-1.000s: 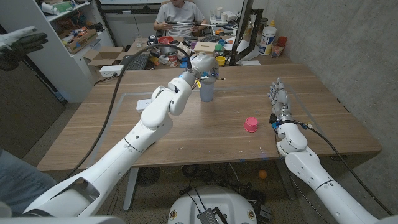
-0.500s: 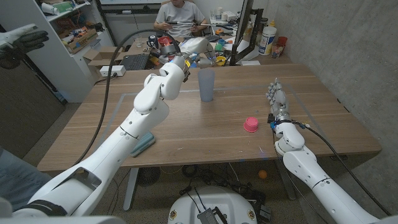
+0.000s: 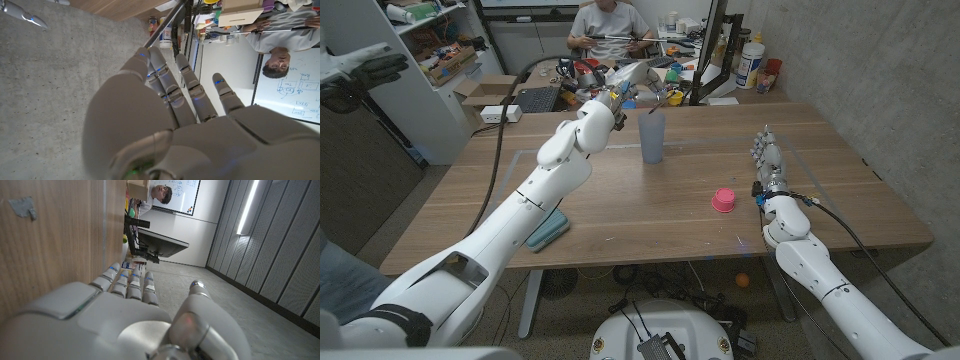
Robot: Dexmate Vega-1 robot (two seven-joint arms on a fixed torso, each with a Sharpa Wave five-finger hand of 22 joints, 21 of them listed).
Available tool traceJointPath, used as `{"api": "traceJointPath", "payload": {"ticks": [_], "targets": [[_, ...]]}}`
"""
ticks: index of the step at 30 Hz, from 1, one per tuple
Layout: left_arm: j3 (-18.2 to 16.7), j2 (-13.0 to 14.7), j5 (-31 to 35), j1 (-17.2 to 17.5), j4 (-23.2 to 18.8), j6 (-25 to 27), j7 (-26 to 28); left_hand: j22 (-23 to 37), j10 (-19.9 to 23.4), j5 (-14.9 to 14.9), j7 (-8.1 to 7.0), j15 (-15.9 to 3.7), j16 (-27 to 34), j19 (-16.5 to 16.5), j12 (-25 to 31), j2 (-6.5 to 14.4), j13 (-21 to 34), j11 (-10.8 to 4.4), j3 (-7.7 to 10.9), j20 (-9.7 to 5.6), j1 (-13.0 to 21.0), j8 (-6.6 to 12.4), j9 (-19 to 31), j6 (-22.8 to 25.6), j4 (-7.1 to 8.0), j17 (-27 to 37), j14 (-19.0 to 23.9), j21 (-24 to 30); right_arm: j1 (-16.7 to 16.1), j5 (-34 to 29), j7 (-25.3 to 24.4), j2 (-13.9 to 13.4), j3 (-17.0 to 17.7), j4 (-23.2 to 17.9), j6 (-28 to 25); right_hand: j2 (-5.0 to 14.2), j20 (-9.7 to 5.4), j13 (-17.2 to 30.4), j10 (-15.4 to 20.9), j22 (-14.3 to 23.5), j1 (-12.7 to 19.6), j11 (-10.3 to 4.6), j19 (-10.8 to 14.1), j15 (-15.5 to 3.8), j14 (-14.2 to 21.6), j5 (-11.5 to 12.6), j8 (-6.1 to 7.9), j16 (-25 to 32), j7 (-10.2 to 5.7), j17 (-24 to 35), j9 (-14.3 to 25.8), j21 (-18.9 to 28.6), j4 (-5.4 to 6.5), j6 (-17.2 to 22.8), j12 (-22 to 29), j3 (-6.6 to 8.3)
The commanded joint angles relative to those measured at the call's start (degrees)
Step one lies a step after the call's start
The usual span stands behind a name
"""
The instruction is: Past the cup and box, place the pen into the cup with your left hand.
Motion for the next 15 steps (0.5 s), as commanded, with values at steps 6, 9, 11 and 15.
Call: {"api": "traceJointPath", "payload": {"ticks": [6,9,11,15], "targets": [[1.4,-0.7,-14.4,-2.9,12.0,-3.6,5.7,0.0,1.5,-0.1,-0.07,-5.57,-0.3,0.0,0.4,0.5,0.3,-1.8,1.82,-0.13,-0.2,3.59,2.5,8.1,1.12,0.2,0.5,0.0,-0.4,0.9,-0.9,-0.8,1.1,0.3,-1.7,0.07,-0.02,0.1,0.1,0.2,-0.4,-0.11,0.3,-0.1,0.4,0.3,0.16,0.4,-0.28,0.1,0.1,0.5,-0.04,0.3,0.3,-0.2],[1.0,-0.6,-17.0,-2.4,13.1,-4.8,6.6,0.0,1.4,-0.2,-0.11,-5.59,-0.3,-0.3,0.4,0.5,0.3,-1.83,1.98,-0.31,-0.2,3.69,2.5,8.0,1.12,0.2,0.5,-0.1,-0.7,1.2,-0.9,-1.0,1.3,0.3,-2.3,0.09,0.0,0.1,0.1,0.2,-0.4,-0.08,0.3,-0.04,0.6,0.3,0.18,0.5,-0.29,0.1,0.1,0.5,-0.05,0.3,0.3,-0.2],[0.9,-0.5,-18.6,-2.0,13.7,-5.6,7.0,0.0,1.2,-0.2,-0.36,-5.58,-0.3,-0.4,0.3,0.4,0.4,-1.87,2.11,-0.44,-0.2,3.74,2.6,7.9,1.1,0.3,0.5,-0.2,-0.9,1.4,-1.0,-1.1,1.4,0.2,-2.7,0.1,-0.03,0.1,0.1,0.2,-0.4,-0.07,0.4,-0.04,0.6,0.4,0.18,0.5,-0.3,0.1,0.1,0.5,-0.06,0.4,0.3,-0.2],[1.2,-0.2,-19.8,-1.6,14.3,-6.0,8.3,0.0,0.5,-0.3,-0.23,-5.54,-0.5,-0.5,0.1,0.4,0.5,-1.93,2.51,-0.53,-0.2,3.69,2.9,6.9,1.1,0.3,0.3,-0.2,-1.3,1.9,-1.2,-1.3,1.8,0.4,-3.3,0.14,-0.03,0.1,0.3,0.2,-0.4,0.0,0.5,-0.01,0.7,0.4,0.29,0.5,-0.36,0.1,0.1,0.6,-0.08,0.6,0.4,-0.2]]}}
